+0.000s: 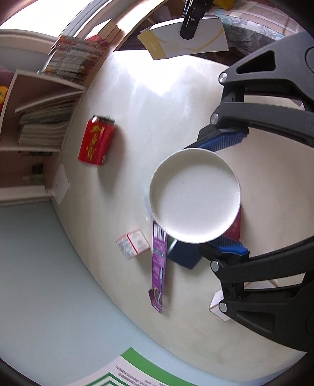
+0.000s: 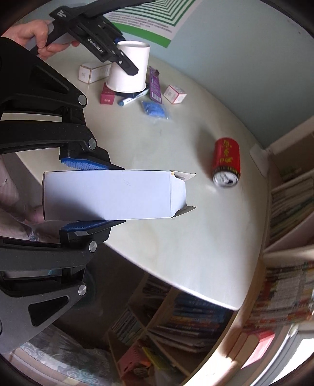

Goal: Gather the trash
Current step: 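Carry cup and carton to the teal wastebasket and open both tools, then return both tools from the wastebasket to the table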

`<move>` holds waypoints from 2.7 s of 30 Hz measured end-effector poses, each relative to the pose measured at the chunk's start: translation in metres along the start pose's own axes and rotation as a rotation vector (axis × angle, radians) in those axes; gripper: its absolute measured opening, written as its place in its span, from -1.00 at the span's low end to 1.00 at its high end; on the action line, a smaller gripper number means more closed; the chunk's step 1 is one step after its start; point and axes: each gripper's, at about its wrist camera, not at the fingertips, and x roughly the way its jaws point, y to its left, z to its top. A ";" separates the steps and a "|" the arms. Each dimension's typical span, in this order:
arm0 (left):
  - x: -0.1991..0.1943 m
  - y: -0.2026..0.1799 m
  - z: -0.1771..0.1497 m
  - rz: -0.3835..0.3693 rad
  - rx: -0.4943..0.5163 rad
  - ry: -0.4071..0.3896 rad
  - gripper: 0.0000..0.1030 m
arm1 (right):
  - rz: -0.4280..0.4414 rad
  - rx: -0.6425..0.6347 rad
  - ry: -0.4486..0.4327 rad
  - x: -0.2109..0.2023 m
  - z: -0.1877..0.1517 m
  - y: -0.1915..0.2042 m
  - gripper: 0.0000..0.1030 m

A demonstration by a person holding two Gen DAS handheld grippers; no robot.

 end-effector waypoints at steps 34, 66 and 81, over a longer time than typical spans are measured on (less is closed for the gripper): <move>0.075 -0.388 -0.155 -0.257 0.528 0.281 0.13 | -0.042 0.434 0.171 0.017 -0.179 -0.336 -0.31; 0.187 -0.443 -0.226 -0.214 0.690 0.364 0.63 | -0.003 0.543 0.284 0.149 -0.214 -0.398 0.07; 0.164 -0.433 -0.216 -0.213 0.672 0.337 0.69 | -0.017 0.549 0.250 0.116 -0.211 -0.400 0.14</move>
